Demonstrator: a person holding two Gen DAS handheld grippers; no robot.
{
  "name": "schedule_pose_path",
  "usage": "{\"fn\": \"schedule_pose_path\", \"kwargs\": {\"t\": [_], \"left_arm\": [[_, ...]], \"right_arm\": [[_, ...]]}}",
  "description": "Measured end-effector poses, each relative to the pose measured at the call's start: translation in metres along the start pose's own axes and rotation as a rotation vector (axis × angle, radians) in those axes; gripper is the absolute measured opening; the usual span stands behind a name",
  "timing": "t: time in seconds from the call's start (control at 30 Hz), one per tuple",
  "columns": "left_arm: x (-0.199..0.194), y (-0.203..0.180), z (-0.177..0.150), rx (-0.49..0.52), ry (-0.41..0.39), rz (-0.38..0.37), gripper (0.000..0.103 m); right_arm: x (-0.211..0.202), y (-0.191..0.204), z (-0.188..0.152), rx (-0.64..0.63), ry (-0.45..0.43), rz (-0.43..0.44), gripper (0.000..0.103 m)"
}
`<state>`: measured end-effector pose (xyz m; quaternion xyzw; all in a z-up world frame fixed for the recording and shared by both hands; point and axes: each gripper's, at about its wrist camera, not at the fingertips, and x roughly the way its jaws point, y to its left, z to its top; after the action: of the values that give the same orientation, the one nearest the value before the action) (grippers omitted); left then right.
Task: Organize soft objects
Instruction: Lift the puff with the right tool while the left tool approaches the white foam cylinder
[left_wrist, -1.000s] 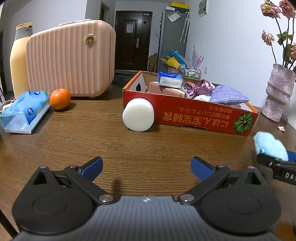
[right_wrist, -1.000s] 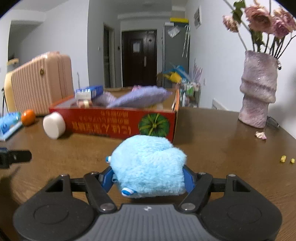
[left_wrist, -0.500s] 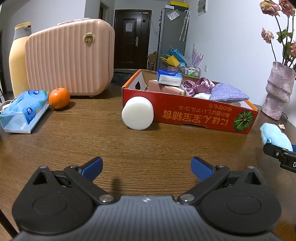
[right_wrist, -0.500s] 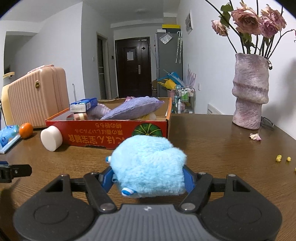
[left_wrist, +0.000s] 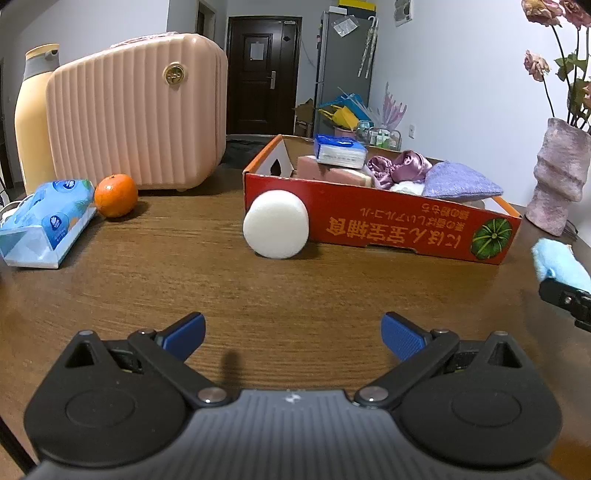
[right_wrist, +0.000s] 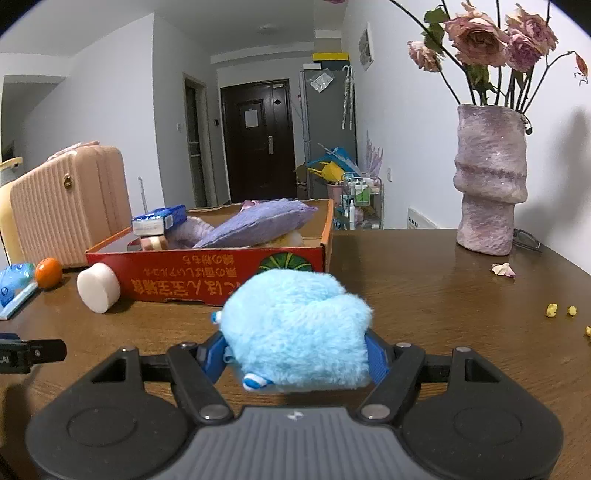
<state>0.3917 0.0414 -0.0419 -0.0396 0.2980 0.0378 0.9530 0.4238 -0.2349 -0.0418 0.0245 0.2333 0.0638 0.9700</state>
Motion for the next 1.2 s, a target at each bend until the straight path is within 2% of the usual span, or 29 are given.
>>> {"fn": "schedule_pose_path", "kwargs": {"t": [0.6,1.2], "left_arm": [[0.042,0.009,0.028,0.011,-0.028,0.024,0.103],[0.091,0.012,0.059,0.067,-0.06,0.054,0.103]], "right_arm": [[0.001,-0.001,0.0,0.006,-0.004,-0.032,0.071],[0.008,-0.007,0.0,0.035,0.026,-0.048,0.072]]}}
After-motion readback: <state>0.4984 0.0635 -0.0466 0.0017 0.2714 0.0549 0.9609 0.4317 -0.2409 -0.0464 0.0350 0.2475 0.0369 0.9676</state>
